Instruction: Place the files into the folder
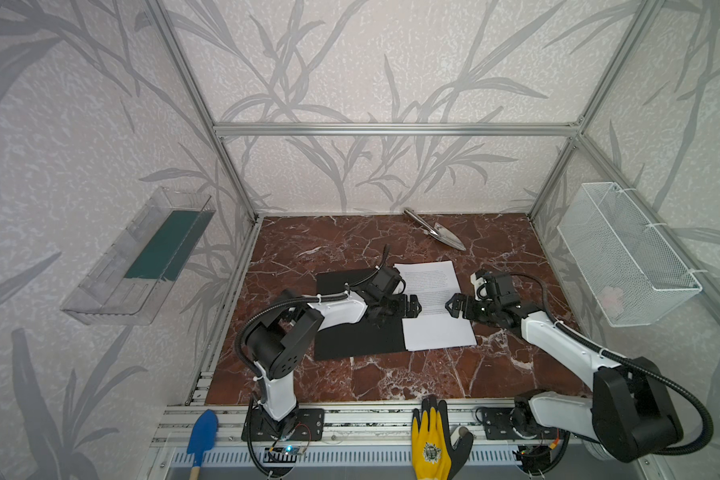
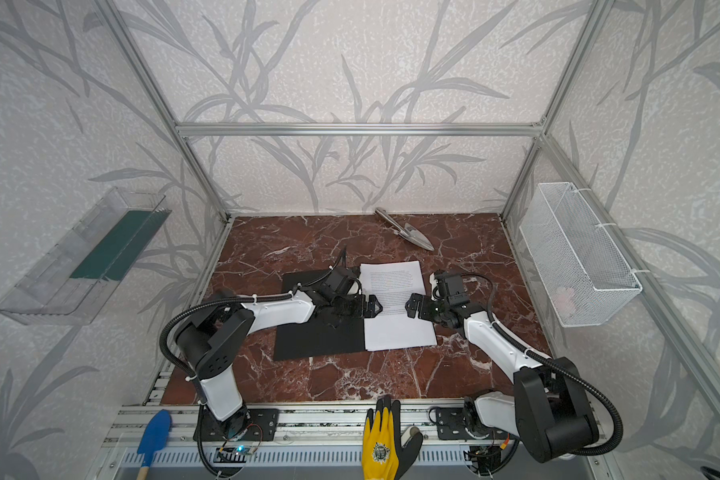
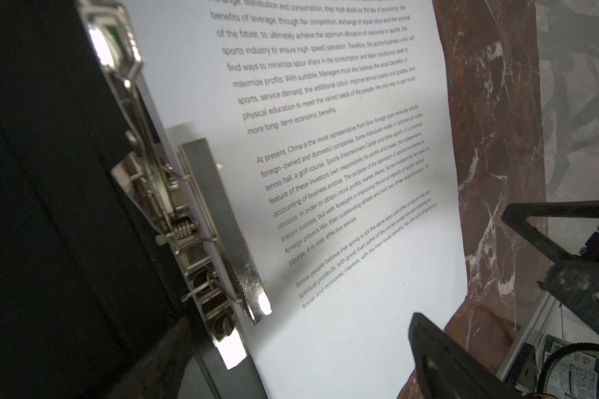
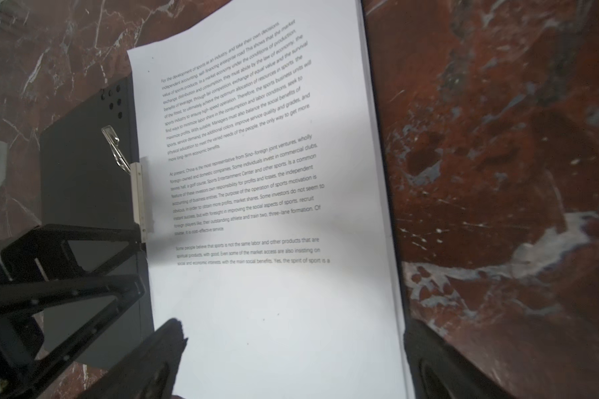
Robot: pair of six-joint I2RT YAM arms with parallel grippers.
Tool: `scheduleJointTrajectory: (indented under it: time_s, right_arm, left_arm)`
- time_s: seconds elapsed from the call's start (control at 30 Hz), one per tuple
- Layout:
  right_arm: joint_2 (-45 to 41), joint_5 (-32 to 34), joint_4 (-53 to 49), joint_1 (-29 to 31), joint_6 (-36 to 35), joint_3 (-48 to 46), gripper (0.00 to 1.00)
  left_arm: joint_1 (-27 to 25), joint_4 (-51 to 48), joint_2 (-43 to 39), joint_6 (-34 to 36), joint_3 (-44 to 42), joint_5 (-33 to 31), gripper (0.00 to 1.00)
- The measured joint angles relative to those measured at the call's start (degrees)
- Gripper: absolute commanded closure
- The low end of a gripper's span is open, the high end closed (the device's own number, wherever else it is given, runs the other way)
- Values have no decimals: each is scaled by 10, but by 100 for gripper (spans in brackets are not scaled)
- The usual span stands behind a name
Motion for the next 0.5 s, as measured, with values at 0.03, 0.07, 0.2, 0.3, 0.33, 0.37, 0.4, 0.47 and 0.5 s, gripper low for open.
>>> scheduleJointTrajectory:
  time_s: [0.03, 0.07, 0.2, 0.3, 0.33, 0.37, 0.4, 0.47, 0.5]
  right_arm:
    - [-10, 6, 0, -2, 1, -4, 1]
    - [-18, 11, 0, -3, 1, -7, 1]
    - [-50, 28, -5, -5, 2, -20, 1]
    - [-62, 31, -5, -5, 2, -23, 1]
    - [-64, 31, -5, -5, 2, -23, 1]
    - [-65, 30, -4, -5, 2, -23, 1]
    - [-66, 29, -4, -5, 2, -23, 1]
    - [-66, 27, -4, -5, 2, -23, 1]
    - [-66, 25, -4, -5, 1, -23, 1]
  left_arm:
    - [-4, 0, 7, -4, 9, 4, 1]
    - [-6, 0, 10, -7, 13, 8, 1]
    - [1, 2, 8, -19, 11, 28, 1]
    - [28, 0, -8, -18, -8, 39, 1]
    - [38, -1, -13, -17, -12, 44, 1]
    - [48, -1, -16, -16, -14, 51, 1]
    - [57, 0, -19, -14, -15, 59, 1]
    - [76, 4, -20, -8, -15, 73, 1]
    - [85, 5, -20, -2, -15, 79, 1]
